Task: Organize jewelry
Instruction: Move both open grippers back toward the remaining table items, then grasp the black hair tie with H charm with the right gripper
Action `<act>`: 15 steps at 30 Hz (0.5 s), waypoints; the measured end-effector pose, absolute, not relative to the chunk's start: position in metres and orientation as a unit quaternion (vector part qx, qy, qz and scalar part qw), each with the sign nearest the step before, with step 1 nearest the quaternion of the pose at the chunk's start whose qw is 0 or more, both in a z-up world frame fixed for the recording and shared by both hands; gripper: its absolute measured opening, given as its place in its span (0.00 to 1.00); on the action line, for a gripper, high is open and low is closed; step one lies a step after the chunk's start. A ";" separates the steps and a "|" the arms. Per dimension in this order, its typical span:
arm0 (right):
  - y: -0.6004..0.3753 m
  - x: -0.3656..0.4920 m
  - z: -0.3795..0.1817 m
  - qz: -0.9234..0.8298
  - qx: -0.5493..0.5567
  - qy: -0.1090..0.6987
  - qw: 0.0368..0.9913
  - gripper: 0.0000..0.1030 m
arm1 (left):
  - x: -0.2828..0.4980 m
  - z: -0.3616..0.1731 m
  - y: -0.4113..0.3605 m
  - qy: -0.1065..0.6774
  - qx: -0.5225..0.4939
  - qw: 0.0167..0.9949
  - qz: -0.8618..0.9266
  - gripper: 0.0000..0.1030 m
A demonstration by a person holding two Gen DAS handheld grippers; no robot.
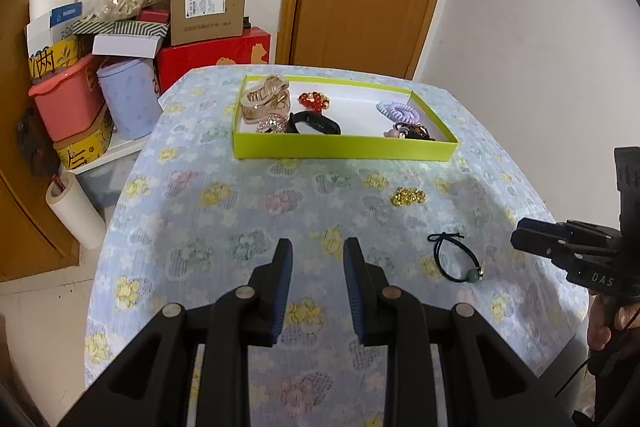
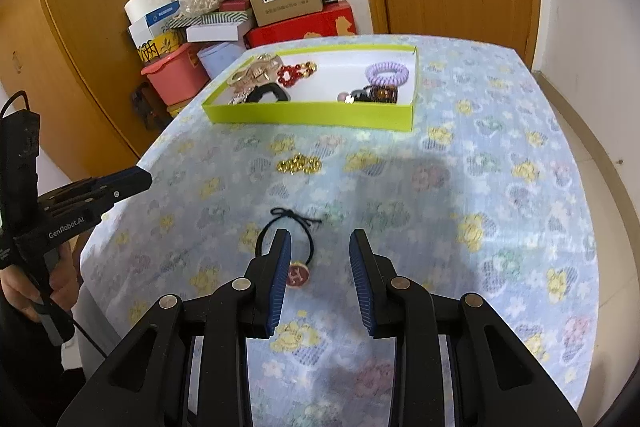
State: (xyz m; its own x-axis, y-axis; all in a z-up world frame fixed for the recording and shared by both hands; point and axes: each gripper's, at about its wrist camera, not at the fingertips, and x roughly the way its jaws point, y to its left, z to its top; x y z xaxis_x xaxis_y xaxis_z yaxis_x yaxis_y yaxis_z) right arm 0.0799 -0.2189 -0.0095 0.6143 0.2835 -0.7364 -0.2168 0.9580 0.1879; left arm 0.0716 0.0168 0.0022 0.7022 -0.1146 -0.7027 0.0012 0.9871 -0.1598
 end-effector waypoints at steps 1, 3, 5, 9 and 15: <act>-0.218 0.080 -0.012 0.142 0.040 0.419 0.896 0.30 | 0.071 0.001 0.017 0.386 -0.074 0.919 -0.031 0.27; -0.214 0.081 -0.015 0.147 0.038 0.423 0.893 0.30 | 0.071 0.000 0.016 0.388 -0.076 0.918 -0.033 0.27; -0.212 0.081 -0.019 0.152 0.036 0.427 0.891 0.30 | 0.070 -0.001 0.016 0.388 -0.076 0.918 -0.035 0.27; -0.206 0.082 -0.027 0.161 0.029 0.437 0.885 0.30 | 0.071 -0.002 0.013 0.390 -0.075 0.917 -0.041 0.27; -0.202 0.085 -0.040 0.162 0.022 0.453 0.876 0.31 | 0.073 -0.006 0.010 0.397 -0.077 0.913 -0.050 0.27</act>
State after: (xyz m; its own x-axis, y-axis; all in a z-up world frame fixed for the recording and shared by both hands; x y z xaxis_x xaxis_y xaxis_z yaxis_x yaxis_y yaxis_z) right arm 0.0848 -0.2018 -0.0400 0.5368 0.3044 -0.7869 -0.2639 0.9464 0.1861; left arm 0.0731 0.0102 -0.0065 0.6804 -0.1530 -0.7167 0.0302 0.9830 -0.1812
